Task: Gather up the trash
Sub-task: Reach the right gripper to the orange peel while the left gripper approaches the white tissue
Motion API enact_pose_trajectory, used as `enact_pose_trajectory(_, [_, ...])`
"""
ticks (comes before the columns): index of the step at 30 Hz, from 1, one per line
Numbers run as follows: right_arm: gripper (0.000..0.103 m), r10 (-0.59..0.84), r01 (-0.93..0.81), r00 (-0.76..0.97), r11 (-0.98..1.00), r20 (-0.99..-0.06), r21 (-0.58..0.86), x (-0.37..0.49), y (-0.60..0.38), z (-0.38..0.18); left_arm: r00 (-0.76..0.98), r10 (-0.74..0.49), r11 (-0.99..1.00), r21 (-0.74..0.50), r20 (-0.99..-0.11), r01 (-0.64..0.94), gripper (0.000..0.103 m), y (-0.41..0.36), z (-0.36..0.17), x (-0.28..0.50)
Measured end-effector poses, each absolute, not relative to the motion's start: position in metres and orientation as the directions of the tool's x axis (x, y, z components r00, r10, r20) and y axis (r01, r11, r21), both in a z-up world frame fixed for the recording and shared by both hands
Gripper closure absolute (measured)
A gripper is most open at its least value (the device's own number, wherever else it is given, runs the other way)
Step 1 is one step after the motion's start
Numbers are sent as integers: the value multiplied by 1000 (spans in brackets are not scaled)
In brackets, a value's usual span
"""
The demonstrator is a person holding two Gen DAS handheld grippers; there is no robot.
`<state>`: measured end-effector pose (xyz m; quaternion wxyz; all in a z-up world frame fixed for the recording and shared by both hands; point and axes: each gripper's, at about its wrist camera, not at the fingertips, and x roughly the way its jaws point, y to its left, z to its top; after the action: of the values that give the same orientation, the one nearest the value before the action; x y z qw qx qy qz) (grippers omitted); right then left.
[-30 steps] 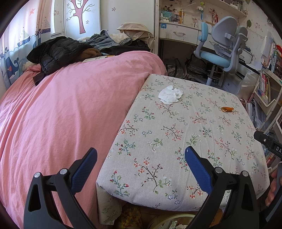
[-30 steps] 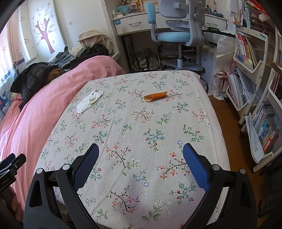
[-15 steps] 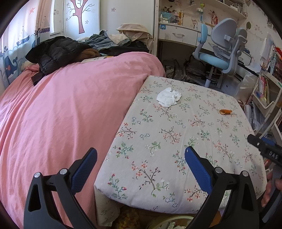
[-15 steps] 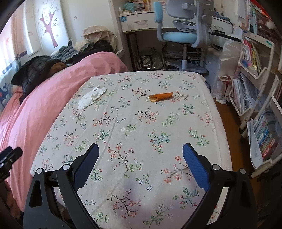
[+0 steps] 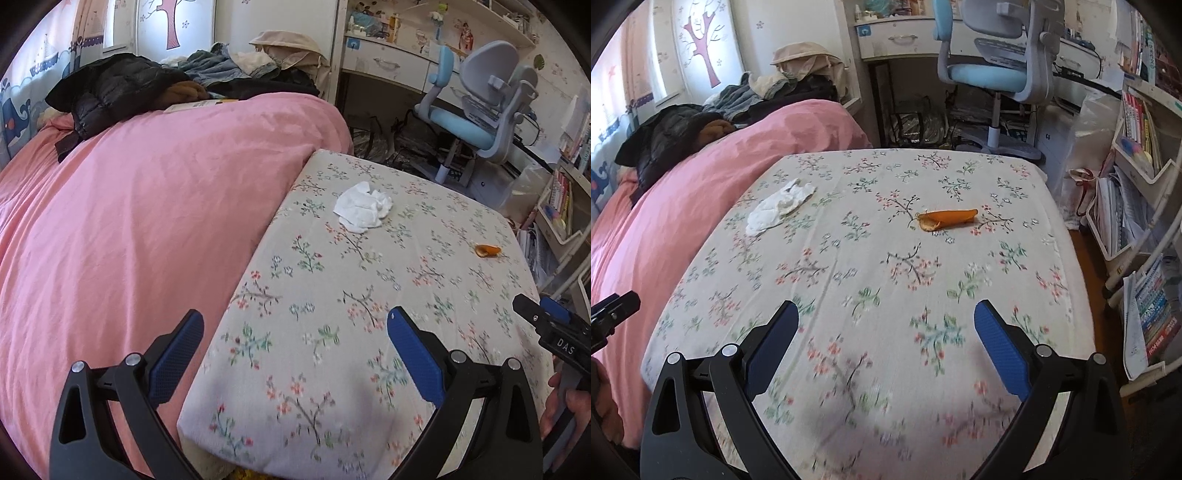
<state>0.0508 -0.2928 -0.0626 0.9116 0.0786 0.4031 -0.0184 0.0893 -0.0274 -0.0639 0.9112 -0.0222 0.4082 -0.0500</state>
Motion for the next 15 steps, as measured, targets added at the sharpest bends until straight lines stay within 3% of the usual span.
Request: enact_pose_trajectory(15, [11,75,223,663,930,-745,292,133,-354,-100,604,-95,991,-21,-791,129,8,-65,-92,184])
